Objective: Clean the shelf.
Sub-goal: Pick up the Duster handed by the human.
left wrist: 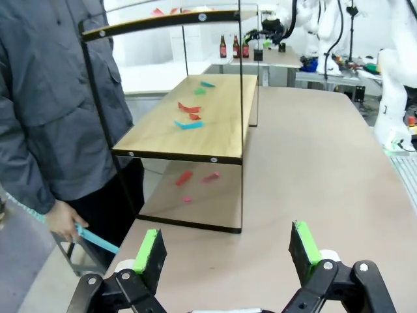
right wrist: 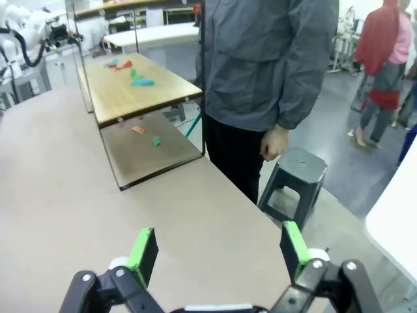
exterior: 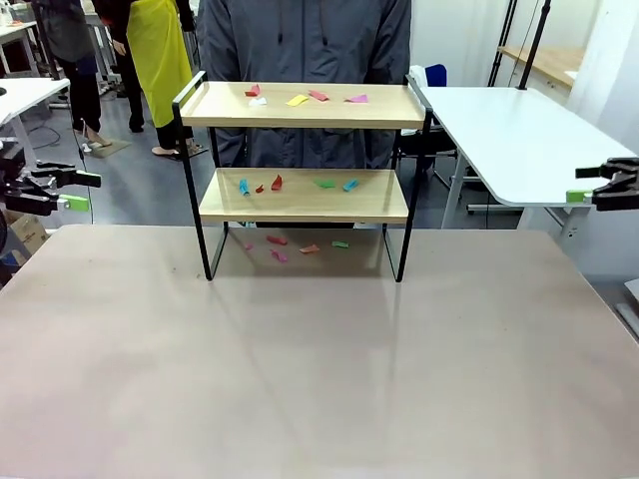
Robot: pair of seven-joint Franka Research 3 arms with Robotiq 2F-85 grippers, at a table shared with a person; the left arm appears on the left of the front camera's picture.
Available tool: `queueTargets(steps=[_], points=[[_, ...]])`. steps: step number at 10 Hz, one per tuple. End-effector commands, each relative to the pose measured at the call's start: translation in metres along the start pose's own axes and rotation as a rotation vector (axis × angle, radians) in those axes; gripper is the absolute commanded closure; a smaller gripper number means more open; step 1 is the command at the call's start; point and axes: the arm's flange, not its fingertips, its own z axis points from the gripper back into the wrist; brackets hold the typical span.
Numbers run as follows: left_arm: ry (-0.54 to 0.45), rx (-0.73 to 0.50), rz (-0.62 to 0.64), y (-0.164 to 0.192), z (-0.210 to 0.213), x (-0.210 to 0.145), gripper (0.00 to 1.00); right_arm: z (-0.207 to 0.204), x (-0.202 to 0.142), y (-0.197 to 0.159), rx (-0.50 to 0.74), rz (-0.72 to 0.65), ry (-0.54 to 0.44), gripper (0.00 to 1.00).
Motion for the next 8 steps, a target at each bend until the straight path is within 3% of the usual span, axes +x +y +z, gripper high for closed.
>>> queueTargets(steps=[1,8], points=[[-0.064,-0.006,-0.045,0.01,0.005,-0.004,0.0,0.002,-0.002,-0.03,-0.01,0.042,-0.038,0.0],[-0.122,-0.033,-0.054,0.013,0.014,-0.008,0.0,0.011,0.005,-0.03,-0.001,0.061,-0.172,0.0]])
